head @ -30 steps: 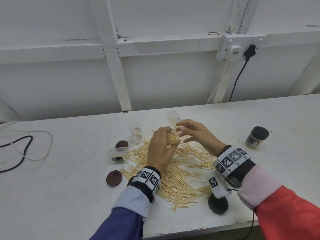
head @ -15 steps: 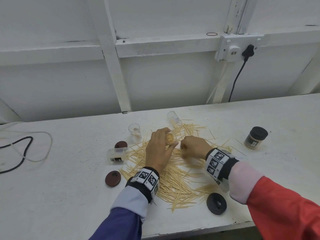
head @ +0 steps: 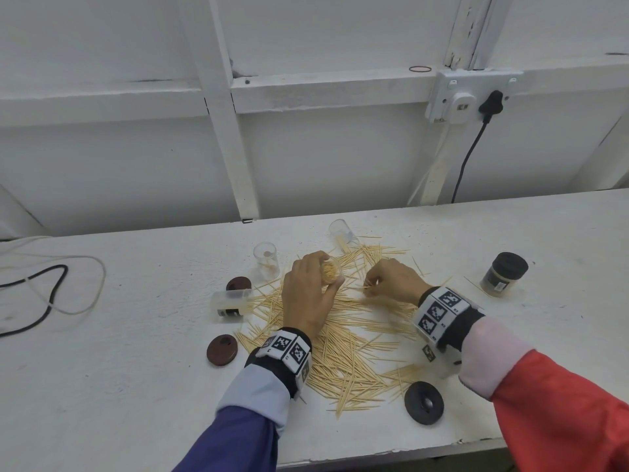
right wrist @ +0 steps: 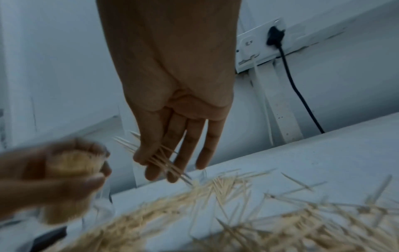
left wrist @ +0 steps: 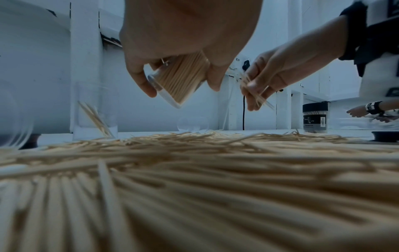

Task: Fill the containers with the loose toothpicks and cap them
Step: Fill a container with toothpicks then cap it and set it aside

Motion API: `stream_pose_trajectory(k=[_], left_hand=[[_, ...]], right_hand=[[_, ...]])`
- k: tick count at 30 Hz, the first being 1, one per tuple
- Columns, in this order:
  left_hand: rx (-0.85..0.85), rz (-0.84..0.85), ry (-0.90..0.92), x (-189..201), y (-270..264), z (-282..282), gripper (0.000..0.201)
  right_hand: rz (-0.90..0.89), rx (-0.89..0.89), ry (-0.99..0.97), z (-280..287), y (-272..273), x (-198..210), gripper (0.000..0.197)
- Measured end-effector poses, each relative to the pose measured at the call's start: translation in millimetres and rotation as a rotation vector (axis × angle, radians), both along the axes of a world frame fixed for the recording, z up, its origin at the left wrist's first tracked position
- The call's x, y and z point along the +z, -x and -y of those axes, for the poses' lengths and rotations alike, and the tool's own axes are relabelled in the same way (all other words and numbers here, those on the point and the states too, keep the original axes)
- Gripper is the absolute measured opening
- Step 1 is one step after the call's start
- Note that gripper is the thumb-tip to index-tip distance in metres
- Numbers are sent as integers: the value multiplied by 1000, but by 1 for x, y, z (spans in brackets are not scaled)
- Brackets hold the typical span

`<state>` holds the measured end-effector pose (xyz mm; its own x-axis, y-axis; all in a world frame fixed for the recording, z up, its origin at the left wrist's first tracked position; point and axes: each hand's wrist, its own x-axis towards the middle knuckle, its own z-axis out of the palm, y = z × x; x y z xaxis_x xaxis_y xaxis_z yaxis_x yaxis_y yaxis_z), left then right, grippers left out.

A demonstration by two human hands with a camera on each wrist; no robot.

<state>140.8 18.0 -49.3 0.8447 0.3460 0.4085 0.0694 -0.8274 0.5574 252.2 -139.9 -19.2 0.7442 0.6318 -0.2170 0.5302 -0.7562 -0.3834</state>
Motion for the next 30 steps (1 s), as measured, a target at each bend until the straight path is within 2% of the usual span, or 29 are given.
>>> stream_pose_trajectory(k=[3, 7, 10, 13, 19, 23, 27, 30], left_hand=[[58, -25, 6, 0, -1, -2, 43], [57, -59, 16, -1, -1, -1, 43], [40, -73, 7, -1, -1, 0, 43], [22, -91, 0, -1, -1, 0, 43], [-36, -156, -8, 2, 1, 2, 50], [-50, -196, 5, 7, 2, 4, 57], [-40, -209, 41, 8, 1, 5, 62], [-27, -207, 73, 8, 1, 5, 64]], right_hand=[[-77, -40, -134, 8, -8, 9, 15], [-180, -13, -385, 16, -8, 30, 12], [-170, 44, -445, 14, -5, 44, 11], [-91, 88, -388, 6, -6, 49, 9], [240, 224, -66, -15, 8, 53, 16], [406, 301, 66, -27, 17, 56, 20], [405, 360, 136, -36, 20, 55, 18], [350, 335, 37, -37, 20, 58, 21]])
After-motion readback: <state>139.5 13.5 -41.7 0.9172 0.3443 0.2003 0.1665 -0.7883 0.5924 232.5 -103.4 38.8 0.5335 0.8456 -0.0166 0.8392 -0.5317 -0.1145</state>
